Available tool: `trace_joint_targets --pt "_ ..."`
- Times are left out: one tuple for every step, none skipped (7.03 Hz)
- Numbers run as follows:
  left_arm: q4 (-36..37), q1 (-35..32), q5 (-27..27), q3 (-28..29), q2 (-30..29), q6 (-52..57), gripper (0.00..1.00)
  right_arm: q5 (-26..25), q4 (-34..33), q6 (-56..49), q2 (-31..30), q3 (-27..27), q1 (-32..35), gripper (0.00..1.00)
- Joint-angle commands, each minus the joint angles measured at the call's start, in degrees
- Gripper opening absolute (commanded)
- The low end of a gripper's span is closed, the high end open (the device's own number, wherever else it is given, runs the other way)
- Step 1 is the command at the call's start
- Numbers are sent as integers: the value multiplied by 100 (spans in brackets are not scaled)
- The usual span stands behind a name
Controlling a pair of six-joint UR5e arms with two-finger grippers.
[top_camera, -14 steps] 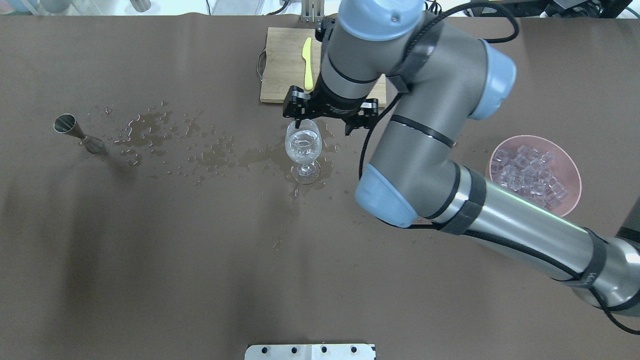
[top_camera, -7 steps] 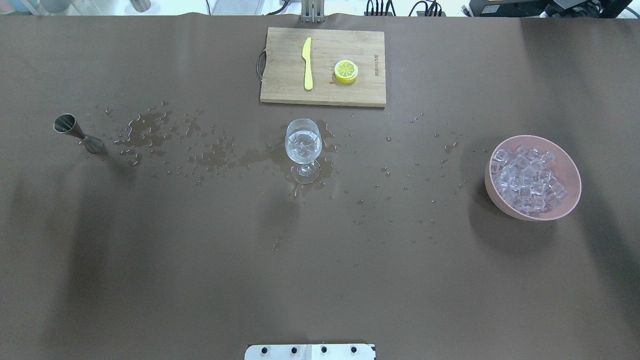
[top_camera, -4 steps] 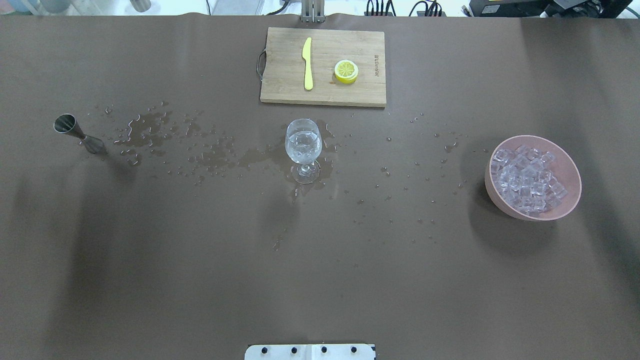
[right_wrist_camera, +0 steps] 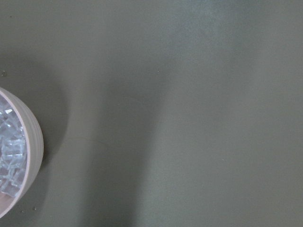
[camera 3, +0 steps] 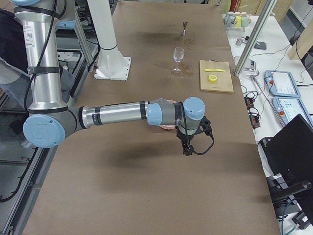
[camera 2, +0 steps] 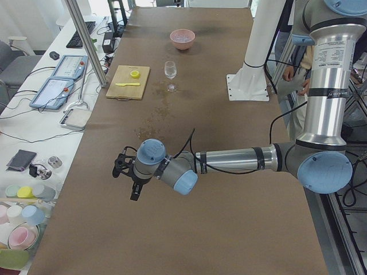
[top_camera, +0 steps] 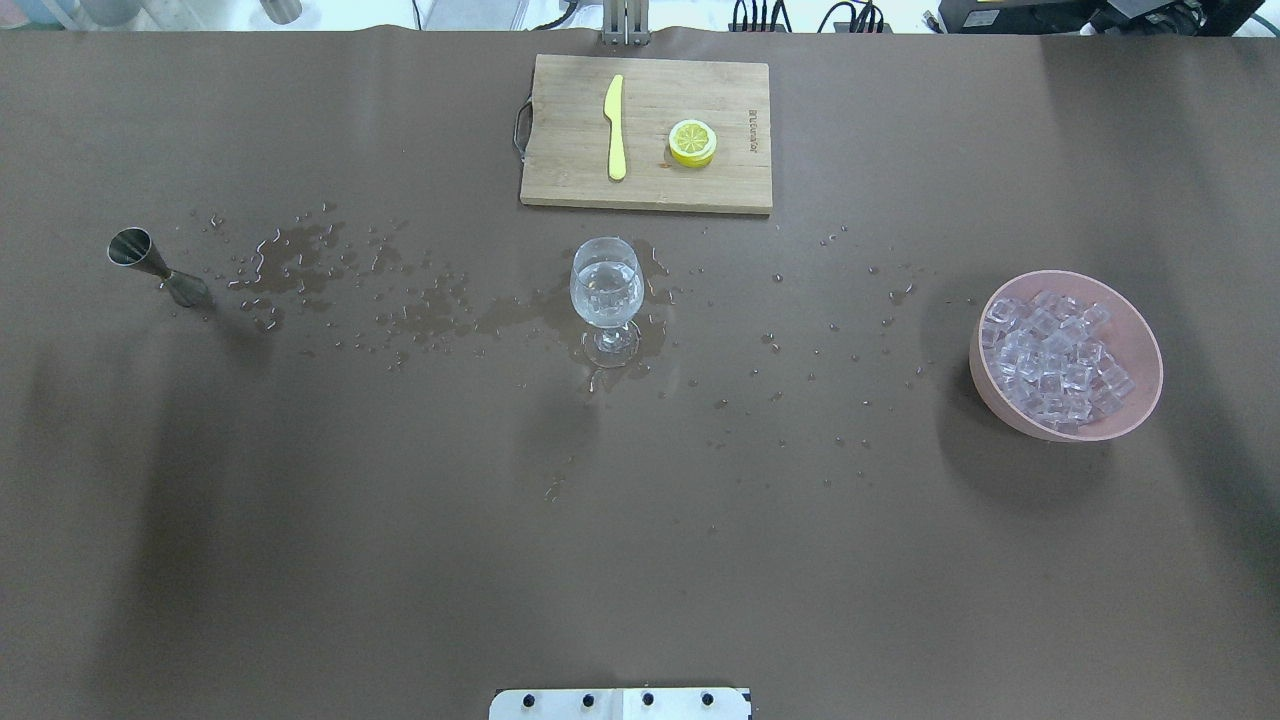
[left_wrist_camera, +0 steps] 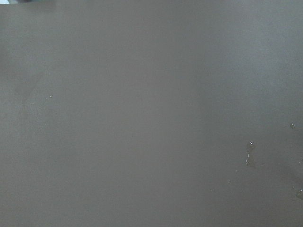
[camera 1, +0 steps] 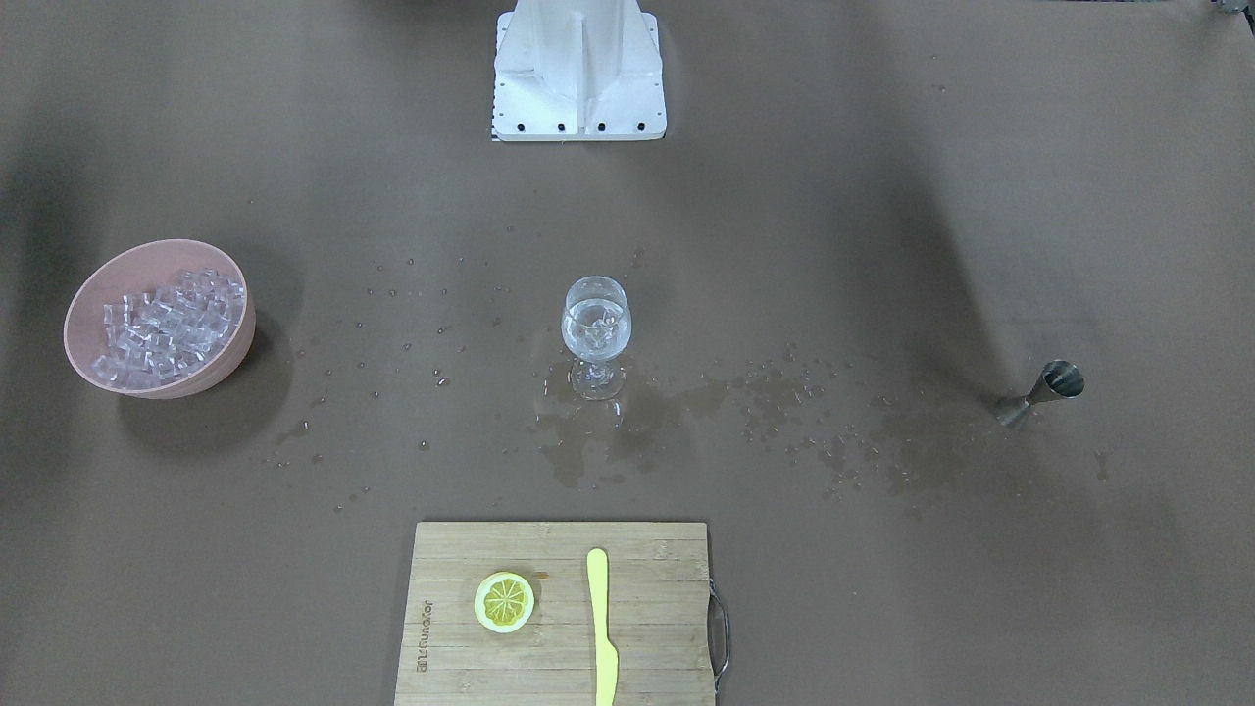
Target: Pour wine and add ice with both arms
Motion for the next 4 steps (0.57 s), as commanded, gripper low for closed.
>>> trace_joint_targets --pt "6 9 0 -2 -8 1 99 43 3 9 57 9 0 100" --pt "6 0 0 -2 -8 1 99 43 3 9 58 -8 0 100" --pt "-2 9 0 -19 -17 1 99 43 3 1 58 -17 0 100" --pt "15 9 18 -10 -34 1 99 43 3 1 49 -52 0 100"
